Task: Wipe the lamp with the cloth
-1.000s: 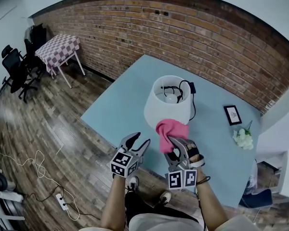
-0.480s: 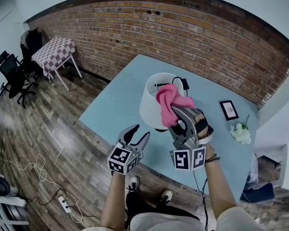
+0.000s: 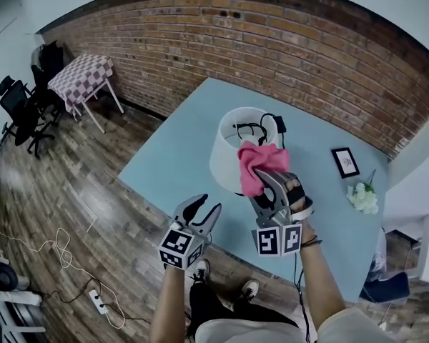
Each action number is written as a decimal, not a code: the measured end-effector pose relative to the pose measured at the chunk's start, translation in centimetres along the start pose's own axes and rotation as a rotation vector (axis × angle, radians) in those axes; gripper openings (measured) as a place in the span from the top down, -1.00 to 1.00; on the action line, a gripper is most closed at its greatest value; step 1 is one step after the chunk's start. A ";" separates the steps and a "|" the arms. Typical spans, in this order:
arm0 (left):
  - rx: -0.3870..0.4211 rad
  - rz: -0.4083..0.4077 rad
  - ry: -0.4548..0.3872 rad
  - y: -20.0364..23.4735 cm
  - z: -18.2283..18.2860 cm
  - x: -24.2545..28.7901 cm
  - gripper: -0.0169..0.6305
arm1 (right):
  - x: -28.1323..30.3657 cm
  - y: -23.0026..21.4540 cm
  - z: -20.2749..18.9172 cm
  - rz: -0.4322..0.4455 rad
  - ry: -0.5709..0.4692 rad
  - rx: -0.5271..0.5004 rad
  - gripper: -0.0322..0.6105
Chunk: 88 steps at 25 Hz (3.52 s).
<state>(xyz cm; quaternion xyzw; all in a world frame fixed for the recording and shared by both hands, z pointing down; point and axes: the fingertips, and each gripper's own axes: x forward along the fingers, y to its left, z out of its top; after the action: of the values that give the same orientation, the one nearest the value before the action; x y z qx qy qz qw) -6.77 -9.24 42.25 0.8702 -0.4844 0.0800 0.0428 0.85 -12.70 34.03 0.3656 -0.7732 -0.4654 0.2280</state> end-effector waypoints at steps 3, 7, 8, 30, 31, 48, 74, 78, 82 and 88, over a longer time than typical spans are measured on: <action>0.004 -0.001 0.005 -0.1 0.0 0.1 0.34 | -0.3 1.7 -0.9 0.032 0.027 0.003 0.26; -0.007 -0.024 0.009 -0.9 -0.7 0.2 0.34 | -0.9 4.6 -2.3 0.079 0.062 0.006 0.26; -0.007 -0.032 0.013 -1.1 -0.9 0.3 0.34 | -1.1 5.2 -2.6 0.090 0.067 0.002 0.26; -0.094 0.014 0.044 -0.2 -2.0 1.8 0.32 | -3.1 -6.1 -2.0 -0.131 -0.036 0.060 0.26; -0.101 0.015 0.045 -0.3 -2.0 1.9 0.32 | -2.8 -7.4 -1.8 -0.151 -0.049 0.050 0.26; -0.059 -0.027 0.132 -2.3 -4.4 2.8 0.32 | -0.5 -3.9 -3.2 -0.065 -0.088 0.115 0.26; -0.059 -0.058 0.191 -4.6 -4.6 3.4 0.32 | -2.1 -9.8 -9.5 -0.089 -0.024 0.787 0.26; -0.045 -0.060 0.194 -4.4 -3.9 3.4 0.32 | 1.2 -13.7 -7.9 0.025 -0.108 1.025 0.26; -0.037 -0.059 0.197 -4.2 -3.7 3.3 0.32 | 3.2 -12.5 -7.5 0.137 -0.136 1.075 0.26; -0.051 -0.052 0.189 -3.6 -4.0 3.3 0.32 | 2.7 -11.2 -9.7 0.156 -0.148 1.158 0.26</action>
<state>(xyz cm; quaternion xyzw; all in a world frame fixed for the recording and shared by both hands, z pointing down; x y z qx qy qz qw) -2.43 -9.47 46.79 0.8697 -0.4571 0.1484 0.1126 9.79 -23.52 28.59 0.3393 -0.9398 0.0264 -0.0299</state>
